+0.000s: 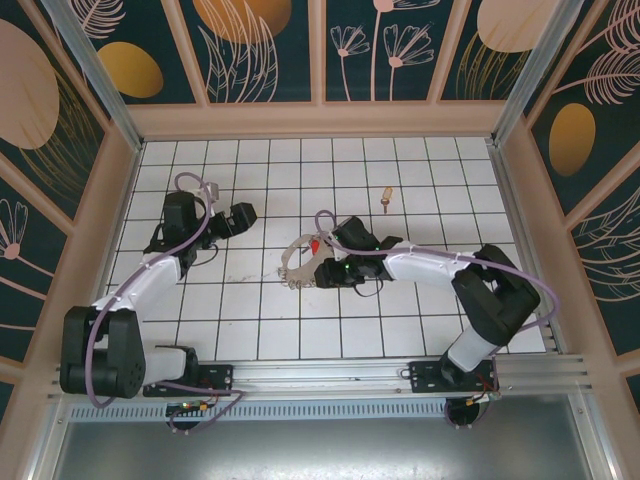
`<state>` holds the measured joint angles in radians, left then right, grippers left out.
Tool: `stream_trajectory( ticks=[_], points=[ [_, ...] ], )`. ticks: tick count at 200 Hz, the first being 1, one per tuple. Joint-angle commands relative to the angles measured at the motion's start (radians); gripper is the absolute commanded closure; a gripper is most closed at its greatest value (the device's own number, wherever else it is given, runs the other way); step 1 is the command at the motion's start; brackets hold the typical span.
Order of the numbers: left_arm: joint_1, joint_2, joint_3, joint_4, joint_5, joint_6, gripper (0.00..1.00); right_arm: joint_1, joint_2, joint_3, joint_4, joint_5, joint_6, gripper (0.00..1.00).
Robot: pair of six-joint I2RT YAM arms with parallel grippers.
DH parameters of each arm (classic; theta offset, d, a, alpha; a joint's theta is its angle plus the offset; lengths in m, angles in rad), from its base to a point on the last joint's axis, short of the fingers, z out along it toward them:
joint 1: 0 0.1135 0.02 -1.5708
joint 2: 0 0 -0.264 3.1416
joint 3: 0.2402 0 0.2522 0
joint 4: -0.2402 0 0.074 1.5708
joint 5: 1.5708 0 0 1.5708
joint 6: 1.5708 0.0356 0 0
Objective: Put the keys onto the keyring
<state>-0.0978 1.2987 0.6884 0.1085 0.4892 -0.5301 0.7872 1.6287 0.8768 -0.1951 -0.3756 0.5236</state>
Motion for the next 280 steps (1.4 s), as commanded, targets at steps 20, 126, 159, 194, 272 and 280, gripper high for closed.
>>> stream_trajectory(
  ticks=[20, 126, 159, 194, 272, 280],
  points=[
    [-0.006, 0.007, 0.020, 0.015, 0.033, 0.016, 0.01, -0.018, 0.033, -0.005, 0.063, -0.013, 0.110, 0.67],
    [-0.006, -0.005, -0.010, 0.051, 0.045, 0.012, 0.01, -0.031, 0.084, 0.009, 0.064, 0.102, 0.099, 0.74],
    [-0.006, 0.010, -0.014, 0.059, 0.059, 0.003, 0.01, -0.031, 0.100, 0.020, 0.075, 0.083, 0.084, 0.75],
    [-0.006, 0.010, -0.026, 0.067, 0.060, 0.004, 0.01, -0.029, 0.118, 0.047, 0.062, 0.070, 0.072, 0.74],
    [-0.006, 0.025, -0.022, 0.068, 0.074, 0.016, 0.01, -0.023, 0.056, 0.077, 0.041, 0.052, 0.115, 0.70],
    [-0.006, 0.026, -0.019, 0.068, 0.077, 0.015, 0.01, -0.022, 0.056, 0.080, 0.043, 0.053, 0.120, 0.70]
  ],
)
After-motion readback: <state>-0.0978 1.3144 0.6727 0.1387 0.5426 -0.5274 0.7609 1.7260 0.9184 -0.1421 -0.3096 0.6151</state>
